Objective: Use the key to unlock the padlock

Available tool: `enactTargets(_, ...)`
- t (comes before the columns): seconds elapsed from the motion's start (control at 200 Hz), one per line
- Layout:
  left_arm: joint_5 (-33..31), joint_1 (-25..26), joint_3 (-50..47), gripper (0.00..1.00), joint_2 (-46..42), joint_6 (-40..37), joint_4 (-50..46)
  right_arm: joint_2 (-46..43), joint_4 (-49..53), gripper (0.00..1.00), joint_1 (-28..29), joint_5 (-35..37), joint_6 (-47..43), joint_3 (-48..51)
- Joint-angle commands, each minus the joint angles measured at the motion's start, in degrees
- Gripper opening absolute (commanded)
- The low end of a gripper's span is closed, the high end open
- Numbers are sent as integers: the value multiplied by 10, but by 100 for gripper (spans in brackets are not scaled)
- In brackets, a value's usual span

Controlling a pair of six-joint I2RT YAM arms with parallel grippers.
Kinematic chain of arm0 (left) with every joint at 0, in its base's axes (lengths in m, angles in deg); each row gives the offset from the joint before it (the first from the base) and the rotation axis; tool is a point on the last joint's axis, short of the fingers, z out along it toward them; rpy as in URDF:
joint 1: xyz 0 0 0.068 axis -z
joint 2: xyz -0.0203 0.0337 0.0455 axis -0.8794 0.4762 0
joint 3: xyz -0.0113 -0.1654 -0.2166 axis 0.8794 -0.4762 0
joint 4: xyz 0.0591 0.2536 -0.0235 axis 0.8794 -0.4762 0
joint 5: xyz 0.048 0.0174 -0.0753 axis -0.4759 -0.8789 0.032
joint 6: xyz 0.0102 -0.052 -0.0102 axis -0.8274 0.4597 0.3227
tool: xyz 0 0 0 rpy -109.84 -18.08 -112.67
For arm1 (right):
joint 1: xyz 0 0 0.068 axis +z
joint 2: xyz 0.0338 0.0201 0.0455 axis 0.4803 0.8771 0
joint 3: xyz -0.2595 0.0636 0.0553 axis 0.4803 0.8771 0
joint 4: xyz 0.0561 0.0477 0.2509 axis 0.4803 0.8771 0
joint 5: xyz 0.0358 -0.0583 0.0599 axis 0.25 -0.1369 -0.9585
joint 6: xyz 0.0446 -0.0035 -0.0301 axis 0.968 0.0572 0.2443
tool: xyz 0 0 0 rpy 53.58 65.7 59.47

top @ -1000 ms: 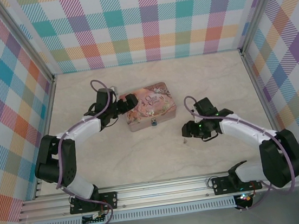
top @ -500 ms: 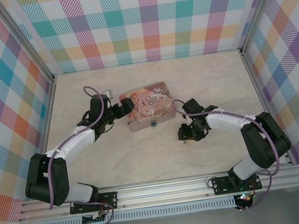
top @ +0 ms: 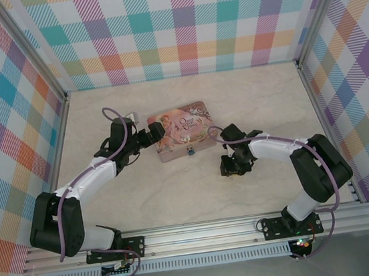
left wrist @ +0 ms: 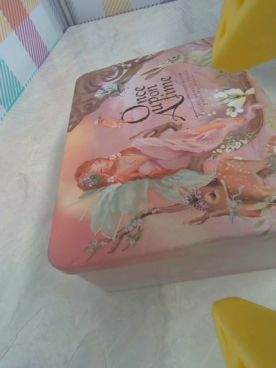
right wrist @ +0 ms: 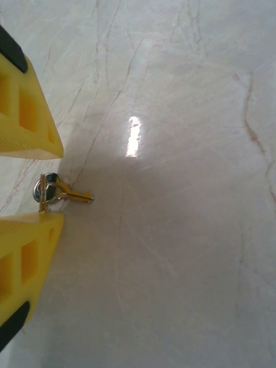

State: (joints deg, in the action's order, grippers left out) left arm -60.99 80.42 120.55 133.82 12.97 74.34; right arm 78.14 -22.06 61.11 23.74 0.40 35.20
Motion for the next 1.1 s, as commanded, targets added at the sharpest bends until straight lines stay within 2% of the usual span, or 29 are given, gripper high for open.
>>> enactTargets(0.0,-5,-6,-2,100,-7,-10,-1,5,25,26,6,6,-8,-7)
enactTargets(0.365,-4,-6,3,100,-6,-12,-7,0,28,10,7,18,-13,-7)
enactTargets(0.53,-5,-6,5,100,-7,-14,-9,-9,29,10,7,23,-16,-7)
enactTargets(0.825,-1,-6,9,100,-12,-10,-14,-34,33,2,7,34,-24,-9)
enactTargets(0.955,35,-5,12,100,-26,23,-10,-82,18,1,7,40,-41,-10)
enactTargets(1.095,100,1,-2,100,-44,95,46,-139,-5,1,7,35,-52,-24)
